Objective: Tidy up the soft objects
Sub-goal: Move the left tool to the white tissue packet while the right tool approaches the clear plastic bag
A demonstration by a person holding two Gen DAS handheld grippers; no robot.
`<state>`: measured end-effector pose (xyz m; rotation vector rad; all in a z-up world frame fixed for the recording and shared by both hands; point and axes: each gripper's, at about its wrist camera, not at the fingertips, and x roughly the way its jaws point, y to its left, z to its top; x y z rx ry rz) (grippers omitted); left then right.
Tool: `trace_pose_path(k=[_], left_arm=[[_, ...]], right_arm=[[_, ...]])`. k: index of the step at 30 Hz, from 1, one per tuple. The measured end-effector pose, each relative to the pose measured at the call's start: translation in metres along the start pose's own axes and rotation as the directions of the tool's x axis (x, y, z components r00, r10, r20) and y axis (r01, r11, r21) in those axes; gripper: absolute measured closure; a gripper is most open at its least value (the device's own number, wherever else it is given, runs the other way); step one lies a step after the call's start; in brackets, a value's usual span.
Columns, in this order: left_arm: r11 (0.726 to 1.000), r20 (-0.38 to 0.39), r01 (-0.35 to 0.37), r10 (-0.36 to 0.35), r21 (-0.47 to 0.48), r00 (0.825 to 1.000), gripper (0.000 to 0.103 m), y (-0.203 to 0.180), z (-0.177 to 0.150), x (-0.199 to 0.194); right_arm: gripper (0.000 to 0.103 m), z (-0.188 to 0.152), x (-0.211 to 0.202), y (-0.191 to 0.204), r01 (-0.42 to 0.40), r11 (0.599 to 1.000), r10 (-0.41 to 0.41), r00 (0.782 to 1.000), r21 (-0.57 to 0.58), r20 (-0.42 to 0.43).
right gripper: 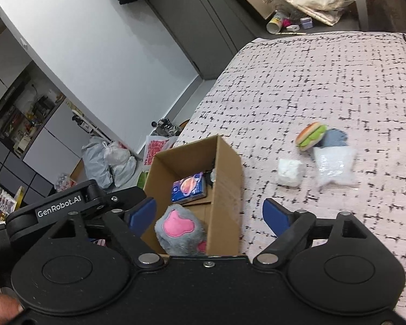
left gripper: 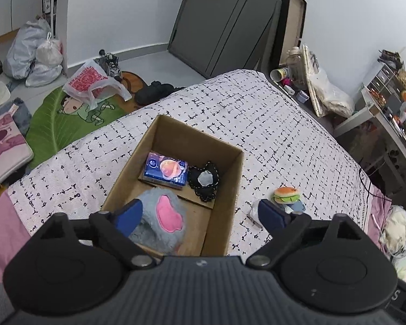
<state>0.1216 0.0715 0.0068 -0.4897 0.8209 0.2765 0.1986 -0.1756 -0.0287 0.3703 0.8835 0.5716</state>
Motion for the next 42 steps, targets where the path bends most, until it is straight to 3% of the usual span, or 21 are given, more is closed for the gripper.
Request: trace_pose_path(k=[6,13,29,33,42], left_arm=[[0.999,0.003,0.01,-0.01,0.031,1.0,0.001,-0.018,-0.009,-0.006],[0.998,-0.003,0.005,-0.004,0.063,1.0,0.001,-0.038,-0.019,-0.008],[0.99,-0.01,-0.009,0.01,0.14,1.0,0.001,-0.083,-0.036,-0.007],[0.993,-0.047,0.003,0.003,0.122,0.999,0.001,-0.09,-0.037,0.0],[0.995,-0.046,0.028,-0.024,0.093,0.999,0.001,-0.106,-0.036,0.017]], right_arm=[[0.006,0.0,-0.015,-0.019,0.013,1.0,-0.013,1.0,0.018,0.02],[0.0,0.001,-0.031,-0.043,0.028,0.999,-0.03,0.999,0.043,0.042],[0.0,0.014,-0.056,-0.09,0.062,0.998,-0.063,0.997,0.032,0.044],[0.0,0.02,-0.057,-0.104,0.071,0.996,-0.073,0.997,0.048,0.036],[0.0,0.038,-0.047,-0.13,0.094,0.985,-0.095,0.995,0.143,0.002]])
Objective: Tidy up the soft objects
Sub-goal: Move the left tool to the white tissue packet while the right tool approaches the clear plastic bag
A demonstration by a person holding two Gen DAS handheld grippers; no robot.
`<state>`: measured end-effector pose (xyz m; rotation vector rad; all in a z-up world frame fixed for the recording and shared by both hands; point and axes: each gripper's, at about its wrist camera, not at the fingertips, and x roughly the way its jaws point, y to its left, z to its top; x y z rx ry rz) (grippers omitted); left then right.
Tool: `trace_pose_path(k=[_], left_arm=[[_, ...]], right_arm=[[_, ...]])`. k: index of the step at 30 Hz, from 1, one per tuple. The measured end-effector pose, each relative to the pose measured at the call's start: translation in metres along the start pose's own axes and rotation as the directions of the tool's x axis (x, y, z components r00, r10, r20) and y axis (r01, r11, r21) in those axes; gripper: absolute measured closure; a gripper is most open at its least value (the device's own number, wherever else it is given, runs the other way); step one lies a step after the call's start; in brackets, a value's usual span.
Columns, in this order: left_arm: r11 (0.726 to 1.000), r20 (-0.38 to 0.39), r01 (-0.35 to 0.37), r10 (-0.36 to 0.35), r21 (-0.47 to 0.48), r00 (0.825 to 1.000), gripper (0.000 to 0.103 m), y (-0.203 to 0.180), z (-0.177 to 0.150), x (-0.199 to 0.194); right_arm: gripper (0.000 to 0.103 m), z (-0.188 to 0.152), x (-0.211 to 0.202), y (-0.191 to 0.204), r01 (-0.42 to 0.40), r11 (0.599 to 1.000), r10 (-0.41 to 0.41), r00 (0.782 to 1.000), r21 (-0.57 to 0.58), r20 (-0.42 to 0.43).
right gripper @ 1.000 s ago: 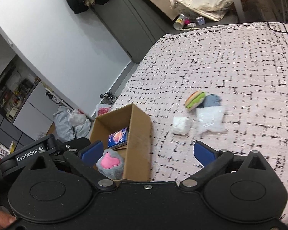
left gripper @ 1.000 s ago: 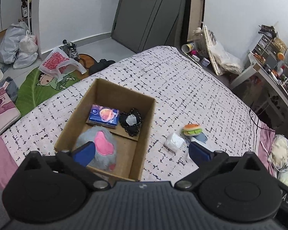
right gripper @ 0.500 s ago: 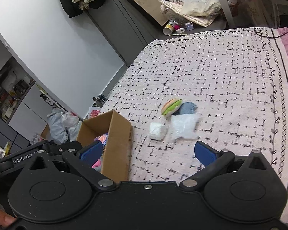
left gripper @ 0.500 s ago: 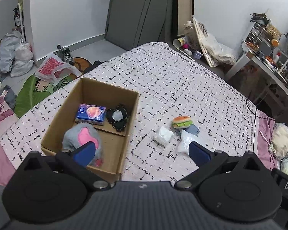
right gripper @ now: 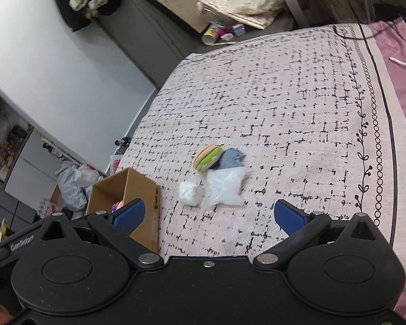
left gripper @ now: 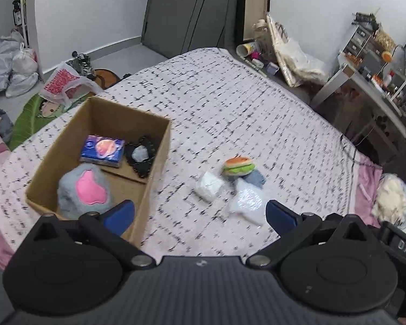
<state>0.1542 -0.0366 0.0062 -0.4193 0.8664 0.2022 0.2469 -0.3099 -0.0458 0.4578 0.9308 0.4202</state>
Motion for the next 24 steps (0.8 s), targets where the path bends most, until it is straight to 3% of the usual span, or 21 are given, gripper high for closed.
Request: trace_pose_path(k=[10,16,21,24], left_arm=[[1.0,-0.001,0.029,-0.029,-0.002,1.0,0.003,-0.014,0.009,0.035],[1.0,-0.018,0.002,-0.002,0.014,1.0,0.005,-0.023,0.006,0.067],[1.0,-0.046,-0.005,0.005,0.006,0.999,0.027,-0.027,0.005,0.095],[1.0,-0.059,-0.016,0.017,0.017,0.998,0.033,-0.031,0.003,0.113]], right_arm=[[0.001,0.0,0.038,-0.022,-0.07,0.992,0.065,0.997,0.109,0.047],[0.015,0.004,0.062,-0.033,-0.053,0.988,0.051,0.998,0.142,0.021],[0.025,0.005,0.083,-0.048,-0.088,0.975,0.098,0.994,0.206,-0.038],[0.025,0.005,0.092,-0.051,-0.093,0.973,0.106,0.993,0.21,-0.052]])
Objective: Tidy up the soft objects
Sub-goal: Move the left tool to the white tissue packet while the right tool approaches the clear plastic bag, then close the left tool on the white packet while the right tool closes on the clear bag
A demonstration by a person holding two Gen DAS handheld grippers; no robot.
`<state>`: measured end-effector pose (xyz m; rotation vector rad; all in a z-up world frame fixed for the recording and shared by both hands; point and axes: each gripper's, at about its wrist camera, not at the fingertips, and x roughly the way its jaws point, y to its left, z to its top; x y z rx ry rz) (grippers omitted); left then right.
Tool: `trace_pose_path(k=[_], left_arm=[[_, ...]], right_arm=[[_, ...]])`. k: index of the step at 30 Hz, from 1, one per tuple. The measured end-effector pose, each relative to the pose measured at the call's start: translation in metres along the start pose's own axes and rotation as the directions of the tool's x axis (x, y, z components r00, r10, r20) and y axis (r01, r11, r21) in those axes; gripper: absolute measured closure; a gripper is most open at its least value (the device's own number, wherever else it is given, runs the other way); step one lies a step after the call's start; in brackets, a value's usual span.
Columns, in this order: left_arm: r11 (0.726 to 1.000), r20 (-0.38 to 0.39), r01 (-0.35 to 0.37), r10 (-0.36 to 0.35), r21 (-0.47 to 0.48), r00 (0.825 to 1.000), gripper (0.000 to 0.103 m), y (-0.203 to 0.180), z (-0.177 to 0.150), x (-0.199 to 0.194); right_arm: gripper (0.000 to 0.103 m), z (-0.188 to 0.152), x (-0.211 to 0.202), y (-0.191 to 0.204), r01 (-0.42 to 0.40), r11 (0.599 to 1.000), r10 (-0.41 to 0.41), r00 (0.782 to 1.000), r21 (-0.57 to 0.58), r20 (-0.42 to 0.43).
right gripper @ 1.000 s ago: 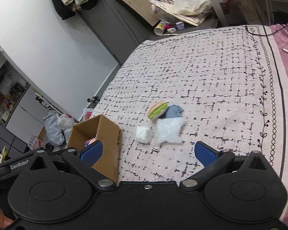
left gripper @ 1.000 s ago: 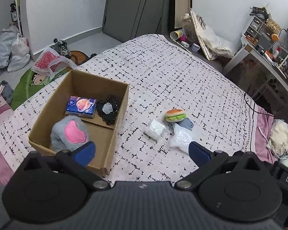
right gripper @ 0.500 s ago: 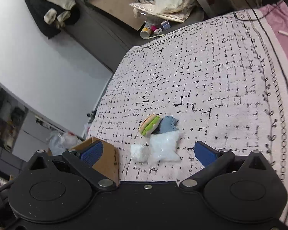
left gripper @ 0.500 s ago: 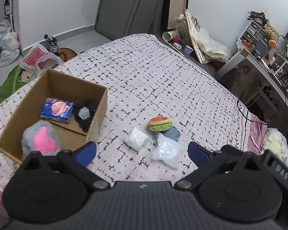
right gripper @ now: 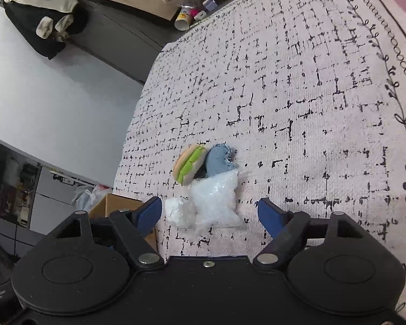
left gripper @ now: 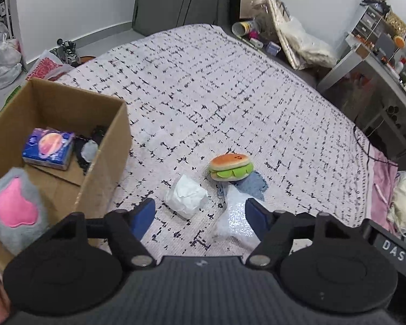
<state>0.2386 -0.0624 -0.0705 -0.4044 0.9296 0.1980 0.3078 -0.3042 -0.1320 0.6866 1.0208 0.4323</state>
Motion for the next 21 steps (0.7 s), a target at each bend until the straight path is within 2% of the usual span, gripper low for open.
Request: trace_pose_path(k=[6,11,18,19,21], left_arm=[[0.999,-0.025,-0.038,0.038,-0.01,0.999,0.037,-0.002,0.0,0.029],[0.998,-0.025,-0.058,0.057,-0.02,0.998,0.038,-0.004,0.002,0.047],[0.997,-0.034,-0.082,0.082,-0.008,0.996,0.038,-0.007,0.0,0.068],[0.997,-0.036,-0.082,0.082,-0.009,0.996,0.041,-0.006,0.0,0.07],[0.997,-0.047,-0.077,0.076,-0.01,0.996,0.053,-0.003,0.001,0.073]], right_arm=[[0.028,0.004,0.017,-0.008,-0.004,1.0,0.004,0.999,0.025,-0.035],[0.033,0.009,0.028,-0.015,0.007,0.998,-0.006,1.0,0.058,-0.028],[0.033,0.013,0.039,-0.019,-0.005,0.997,0.008,0.999,0.073,-0.04],[0.033,0.013,0.04,-0.02,-0.008,0.997,0.011,0.999,0.072,-0.042],[0.033,0.012,0.041,-0.019,-0.014,0.998,0.018,0.999,0.068,-0.049]])
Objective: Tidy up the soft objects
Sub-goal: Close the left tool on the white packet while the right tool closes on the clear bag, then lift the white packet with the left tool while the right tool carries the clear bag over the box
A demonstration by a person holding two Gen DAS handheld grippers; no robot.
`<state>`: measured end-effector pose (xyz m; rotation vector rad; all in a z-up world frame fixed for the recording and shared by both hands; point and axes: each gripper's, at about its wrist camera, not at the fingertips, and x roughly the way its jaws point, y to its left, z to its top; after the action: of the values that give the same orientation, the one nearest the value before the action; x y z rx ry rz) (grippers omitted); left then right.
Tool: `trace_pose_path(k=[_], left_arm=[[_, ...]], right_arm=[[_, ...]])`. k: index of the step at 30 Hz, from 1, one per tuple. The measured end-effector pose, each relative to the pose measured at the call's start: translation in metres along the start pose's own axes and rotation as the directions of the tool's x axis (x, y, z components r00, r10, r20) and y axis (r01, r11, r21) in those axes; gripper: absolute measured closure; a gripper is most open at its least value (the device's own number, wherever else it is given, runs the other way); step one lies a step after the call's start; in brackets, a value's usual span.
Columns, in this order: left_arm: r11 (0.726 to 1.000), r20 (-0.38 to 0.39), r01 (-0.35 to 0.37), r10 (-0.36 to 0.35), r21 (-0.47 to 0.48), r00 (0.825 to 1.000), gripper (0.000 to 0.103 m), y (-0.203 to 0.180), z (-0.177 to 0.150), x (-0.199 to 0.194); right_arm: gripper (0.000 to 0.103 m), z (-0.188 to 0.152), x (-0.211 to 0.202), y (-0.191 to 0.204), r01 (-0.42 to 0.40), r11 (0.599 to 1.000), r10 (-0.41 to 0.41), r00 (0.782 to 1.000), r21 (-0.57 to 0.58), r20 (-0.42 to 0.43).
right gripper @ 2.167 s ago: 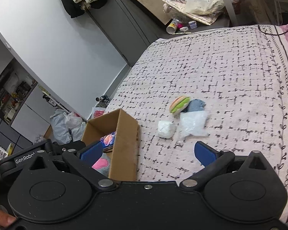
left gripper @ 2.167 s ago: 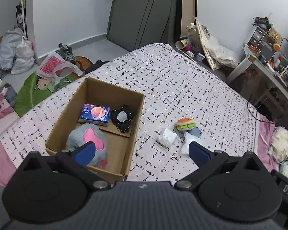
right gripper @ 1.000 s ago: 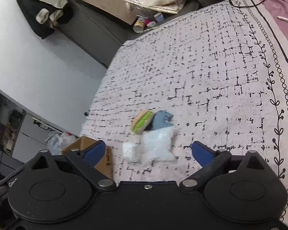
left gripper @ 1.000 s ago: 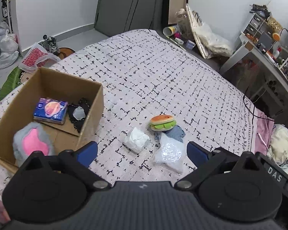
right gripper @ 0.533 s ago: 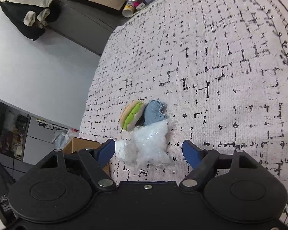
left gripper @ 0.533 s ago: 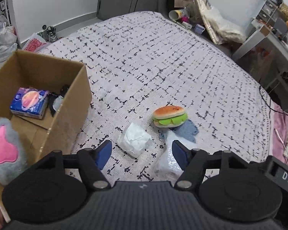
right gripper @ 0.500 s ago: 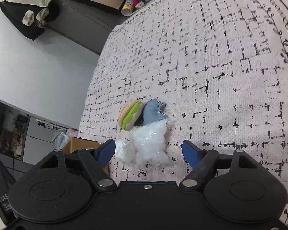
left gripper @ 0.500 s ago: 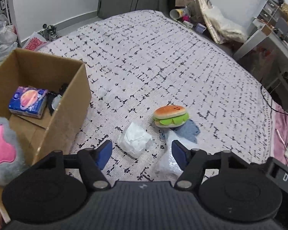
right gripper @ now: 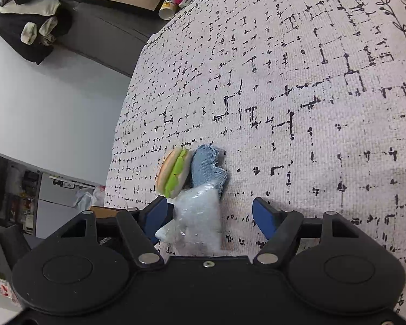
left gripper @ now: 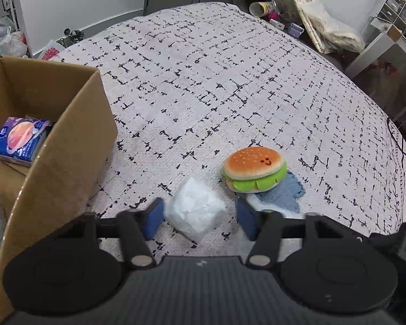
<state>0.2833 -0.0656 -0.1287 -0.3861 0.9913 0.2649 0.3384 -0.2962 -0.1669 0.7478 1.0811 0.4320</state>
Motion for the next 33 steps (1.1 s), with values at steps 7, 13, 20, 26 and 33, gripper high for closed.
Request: trace_pose_path(k=[7,13,20,26,33], left_arm=[[1.0,0.007,0.021,-0.021,-0.007,1.0,0.058,0.001,-0.003,-0.007],[0.999,0.011,0.032,-0.032,0.007,0.999,0.058,0.0,-0.007,-0.022],[0.999,0.035,0.045,-0.046,0.03,0.998,0.058,0.002,-0.005,-0.052],[0.997,0.057,0.061,-0.063,0.042,0.996,0.058,0.008,-0.007,-0.08],[0.997,0.079,0.071,-0.074,0.043,0.994,0.058,0.018,-0.014,-0.106]], right_arm=[[0.041,-0.004,0.008,0.007,-0.01,0.999,0.009,0.999,-0.038,-0.037],[0.075,-0.009,0.008,0.01,0.021,0.996,-0.026,0.998,-0.084,-0.056],[0.081,-0.013,-0.009,0.012,0.034,0.995,-0.036,0.999,-0.092,-0.021],[0.081,-0.021,-0.031,0.013,0.035,0.995,-0.034,0.999,-0.09,0.012],[0.081,-0.034,-0.06,0.019,0.059,0.994,-0.053,0.997,-0.094,0.062]])
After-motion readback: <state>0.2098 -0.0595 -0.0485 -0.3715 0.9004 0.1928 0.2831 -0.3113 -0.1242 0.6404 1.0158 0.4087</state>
